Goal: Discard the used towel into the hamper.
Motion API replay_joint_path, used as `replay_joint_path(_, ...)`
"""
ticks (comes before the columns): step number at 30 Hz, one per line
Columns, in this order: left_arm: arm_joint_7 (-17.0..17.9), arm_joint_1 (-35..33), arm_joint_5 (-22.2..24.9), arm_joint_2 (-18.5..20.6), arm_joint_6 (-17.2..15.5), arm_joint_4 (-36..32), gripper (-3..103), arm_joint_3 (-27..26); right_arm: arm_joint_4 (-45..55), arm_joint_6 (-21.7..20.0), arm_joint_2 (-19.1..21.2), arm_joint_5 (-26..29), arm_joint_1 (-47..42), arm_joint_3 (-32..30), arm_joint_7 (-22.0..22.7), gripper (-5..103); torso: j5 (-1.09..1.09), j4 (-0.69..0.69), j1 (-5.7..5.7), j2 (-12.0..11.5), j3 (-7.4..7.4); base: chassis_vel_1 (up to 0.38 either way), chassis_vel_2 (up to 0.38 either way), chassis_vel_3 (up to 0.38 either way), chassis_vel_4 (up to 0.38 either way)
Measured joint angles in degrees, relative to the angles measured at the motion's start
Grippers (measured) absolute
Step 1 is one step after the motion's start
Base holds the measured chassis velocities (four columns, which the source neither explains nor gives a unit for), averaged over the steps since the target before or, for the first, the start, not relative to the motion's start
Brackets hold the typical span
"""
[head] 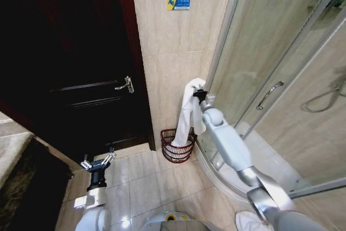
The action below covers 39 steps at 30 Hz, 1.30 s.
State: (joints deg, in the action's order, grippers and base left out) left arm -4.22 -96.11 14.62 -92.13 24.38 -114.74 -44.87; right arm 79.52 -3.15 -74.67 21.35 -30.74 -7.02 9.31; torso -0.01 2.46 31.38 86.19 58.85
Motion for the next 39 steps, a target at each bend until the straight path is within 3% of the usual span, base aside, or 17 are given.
replay_joint_path(6,0.0,-0.4,0.1,0.0,0.5,0.0,100,-0.1,-2.3,2.4,-2.9,0.4,0.4,-0.5,-0.2,9,0.0,0.01,0.0,0.0,0.0,0.0,0.0,0.0,0.0)
replay_joint_path(16,-0.2,-0.4,-0.7,0.0,0.6,-0.1,100,0.3,-7.2,6.1,-1.7,-3.4,-2.4,-2.7,-0.8,9,0.02,-0.02,0.0,0.0,0.0,0.0,0.0,0.0,0.0)
replay_joint_path(23,-0.6,-0.5,-1.5,0.0,0.7,0.0,100,0.6,-13.8,9.6,-4.1,-3.6,-2.8,-3.1,-1.1,9,0.01,-0.01,0.0,0.0,0.0,0.0,0.0,0.0,0.0)
replay_joint_path(30,-1.6,-0.6,-1.5,0.0,1.3,0.8,100,0.6,-14.9,10.6,-5.2,-3.9,-2.2,-3.3,-1.1,9,0.0,-0.01,0.0,0.0,0.0,0.0,0.0,0.0,0.0)
replay_joint_path(39,-3.1,-1.1,-1.5,0.0,1.8,1.3,100,0.3,-18.7,12.5,-6.7,-4.9,0.4,-3.6,-1.4,9,0.01,0.0,-1.29,-2.8,-1.46,0.0,0.0,0.0,0.0)
